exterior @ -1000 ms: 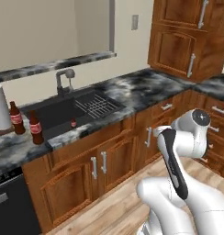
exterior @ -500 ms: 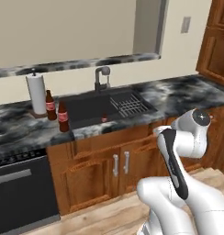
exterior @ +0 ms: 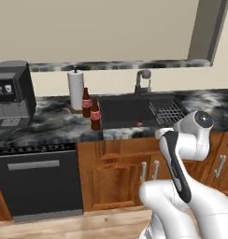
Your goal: Place the large bottle from the dining counter next to the other large bottle outside the sink, and place the small bottle from the dining counter next to the other small bottle inside the sink.
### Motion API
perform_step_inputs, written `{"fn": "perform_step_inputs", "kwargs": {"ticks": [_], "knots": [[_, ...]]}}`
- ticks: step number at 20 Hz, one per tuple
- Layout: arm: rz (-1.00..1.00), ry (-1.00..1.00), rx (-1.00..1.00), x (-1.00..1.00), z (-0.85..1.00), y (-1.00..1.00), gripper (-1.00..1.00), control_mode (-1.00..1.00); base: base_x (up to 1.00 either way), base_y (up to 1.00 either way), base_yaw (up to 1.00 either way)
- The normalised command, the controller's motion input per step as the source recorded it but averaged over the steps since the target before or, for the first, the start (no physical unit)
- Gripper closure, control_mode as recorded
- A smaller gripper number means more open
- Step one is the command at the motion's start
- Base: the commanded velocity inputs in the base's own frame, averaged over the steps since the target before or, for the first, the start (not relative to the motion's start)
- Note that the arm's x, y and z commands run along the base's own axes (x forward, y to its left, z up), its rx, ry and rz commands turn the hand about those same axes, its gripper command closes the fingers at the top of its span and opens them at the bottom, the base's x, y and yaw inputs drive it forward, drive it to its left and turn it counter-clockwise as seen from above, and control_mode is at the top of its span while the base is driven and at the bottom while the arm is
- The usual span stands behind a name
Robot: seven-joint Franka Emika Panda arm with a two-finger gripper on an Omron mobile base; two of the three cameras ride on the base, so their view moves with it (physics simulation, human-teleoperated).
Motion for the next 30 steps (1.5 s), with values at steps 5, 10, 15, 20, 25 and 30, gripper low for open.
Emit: {"fn": "perform_step_inputs", "kwargs": {"ticks": [5, 10, 15, 20, 25, 30], "knots": [[0.0, 0.0, 0.0, 0.0, 0.0, 0.0, 1.0, 1.0, 0.31, -0.28, 0.38], [0.0, 0.0, 0.0, 0.0, 0.0, 0.0, 1.0, 1.0, 0.22, -0.25, 0.25], [0.0, 0.0, 0.0, 0.0, 0.0, 0.0, 1.0, 1.0, 0.06, -0.26, 0.1], [0.0, 0.0, 0.0, 0.0, 0.0, 0.0, 1.0, 1.0, 0.14, -0.37, 0.01], [0.0, 0.0, 0.0, 0.0, 0.0, 0.0, 1.0, 1.0, 0.45, -0.41, 0.0], [0.0, 0.0, 0.0, 0.0, 0.0, 0.0, 1.0, 1.0, 0.5, -0.16, 0.01]]}}
